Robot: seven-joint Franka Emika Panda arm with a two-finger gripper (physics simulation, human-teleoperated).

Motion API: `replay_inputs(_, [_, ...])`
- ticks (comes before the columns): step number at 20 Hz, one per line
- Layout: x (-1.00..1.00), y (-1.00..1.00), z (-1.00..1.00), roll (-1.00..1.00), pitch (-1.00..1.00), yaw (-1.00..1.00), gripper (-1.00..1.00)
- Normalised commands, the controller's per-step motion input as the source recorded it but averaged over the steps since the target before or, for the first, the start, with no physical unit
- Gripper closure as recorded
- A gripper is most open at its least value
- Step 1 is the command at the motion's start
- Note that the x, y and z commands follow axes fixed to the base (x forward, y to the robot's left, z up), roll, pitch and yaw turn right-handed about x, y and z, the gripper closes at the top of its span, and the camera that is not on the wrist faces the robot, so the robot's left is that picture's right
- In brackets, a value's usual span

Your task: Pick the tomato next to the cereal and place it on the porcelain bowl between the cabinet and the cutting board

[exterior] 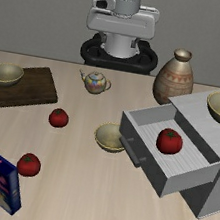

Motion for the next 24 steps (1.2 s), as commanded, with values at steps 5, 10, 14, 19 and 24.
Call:
replay_inputs(5, [0.0,0.0,-1.0,0.0,0.0,0.0,-1.0])
replay_inputs(10, [0.0,-0.2,-0.8,0.0,0.0,0.0,-1.0])
replay_inputs(14, [0.0,-1.0,0.0,0.0,0.0,0.0,-1.0])
replay_inputs(19, [0.4,-0.6,0.0,0.0,0.0,0.0,-1.0])
replay_inputs(24, [1.0,0.0,0.0,0.0,0.0,0.0,-1.0])
